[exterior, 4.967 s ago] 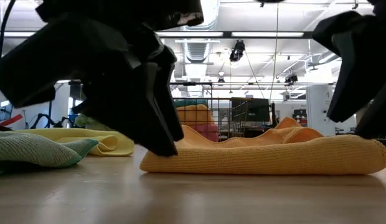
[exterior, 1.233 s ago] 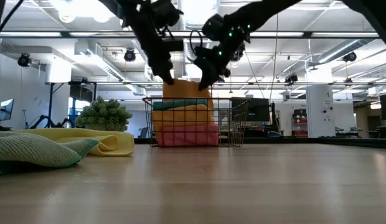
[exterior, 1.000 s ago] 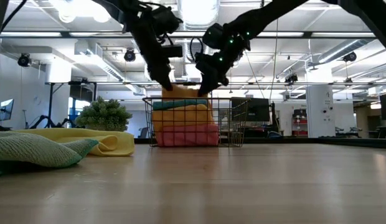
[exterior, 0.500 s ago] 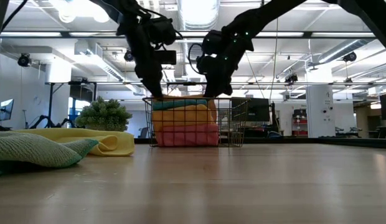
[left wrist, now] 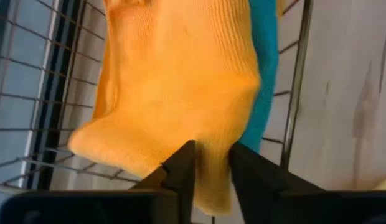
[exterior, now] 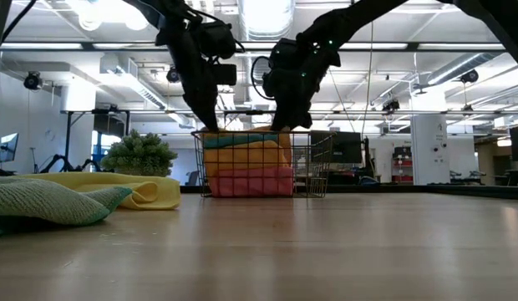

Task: Fold microfiber towels
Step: Put the folded orange microfiber towel into the wire basket, then fold the light green microfiber towel

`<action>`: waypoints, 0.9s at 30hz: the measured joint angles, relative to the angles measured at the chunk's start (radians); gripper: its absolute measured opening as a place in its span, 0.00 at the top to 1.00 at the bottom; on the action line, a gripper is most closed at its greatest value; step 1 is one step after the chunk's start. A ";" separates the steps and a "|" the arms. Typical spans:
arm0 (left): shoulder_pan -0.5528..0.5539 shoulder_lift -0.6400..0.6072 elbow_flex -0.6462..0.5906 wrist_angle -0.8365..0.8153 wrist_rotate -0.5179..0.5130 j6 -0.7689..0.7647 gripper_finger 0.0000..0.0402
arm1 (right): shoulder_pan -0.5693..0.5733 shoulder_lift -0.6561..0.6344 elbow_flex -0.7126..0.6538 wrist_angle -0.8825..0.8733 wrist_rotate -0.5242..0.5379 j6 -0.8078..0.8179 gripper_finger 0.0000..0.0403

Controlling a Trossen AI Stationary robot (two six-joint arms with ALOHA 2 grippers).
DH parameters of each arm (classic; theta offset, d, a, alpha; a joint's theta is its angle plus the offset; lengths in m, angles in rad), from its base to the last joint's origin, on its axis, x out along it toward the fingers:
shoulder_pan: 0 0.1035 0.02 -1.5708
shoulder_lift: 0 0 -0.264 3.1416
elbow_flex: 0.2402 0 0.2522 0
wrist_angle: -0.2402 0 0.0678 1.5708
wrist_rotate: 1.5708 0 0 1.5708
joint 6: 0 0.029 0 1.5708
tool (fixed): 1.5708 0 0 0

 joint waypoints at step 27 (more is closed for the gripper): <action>-0.233 -0.302 -0.032 -0.243 -0.141 -0.358 0.54 | 0.091 -0.138 -0.020 -0.221 -0.228 -0.107 0.71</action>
